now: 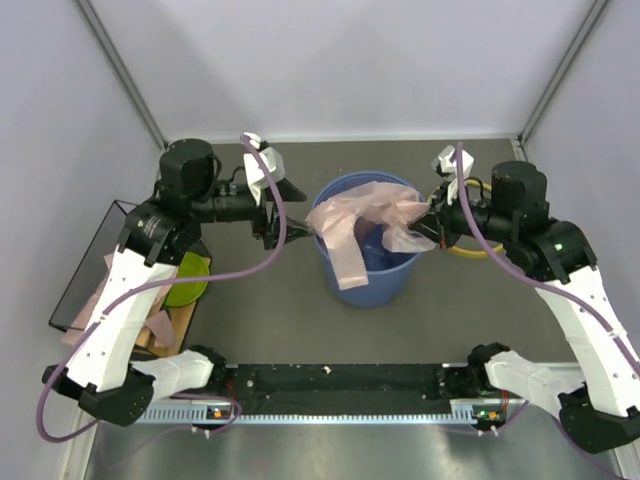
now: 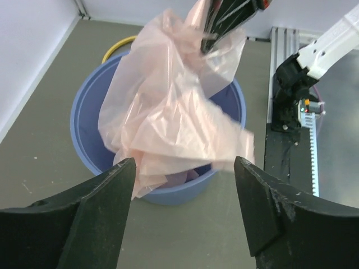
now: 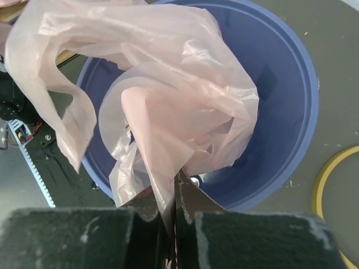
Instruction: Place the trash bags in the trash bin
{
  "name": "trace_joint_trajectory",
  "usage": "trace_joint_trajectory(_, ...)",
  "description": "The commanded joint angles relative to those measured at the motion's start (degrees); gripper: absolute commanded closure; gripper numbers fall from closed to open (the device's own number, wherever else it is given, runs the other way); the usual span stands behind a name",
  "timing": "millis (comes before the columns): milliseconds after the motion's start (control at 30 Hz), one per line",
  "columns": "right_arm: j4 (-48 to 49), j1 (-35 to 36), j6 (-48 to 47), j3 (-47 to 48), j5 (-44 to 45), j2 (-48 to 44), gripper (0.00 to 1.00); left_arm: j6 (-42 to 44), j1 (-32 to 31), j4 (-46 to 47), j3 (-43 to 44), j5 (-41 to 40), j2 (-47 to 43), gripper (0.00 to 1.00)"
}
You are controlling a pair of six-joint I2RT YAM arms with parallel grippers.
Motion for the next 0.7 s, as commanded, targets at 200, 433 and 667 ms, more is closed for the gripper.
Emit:
trace_joint_trajectory(200,-1.5,-1.1,0.2,3.8,-2.0,-4.7,1.00,13.7,-8.9,7.4,-15.6,-6.1,-10.7,0.11)
trace_joint_trajectory(433,-4.2,-1.0,-3.1,0.7,-10.7,-6.7,1.00,5.6,-16.1,11.7,-11.7,-17.1,-8.0,0.09)
trace_joint_trajectory(667,-5.2,-1.0,-2.7,0.8,-14.6,-5.6,1.00,-11.0,-19.3,23.5,-15.4,-30.0,-3.3,0.21)
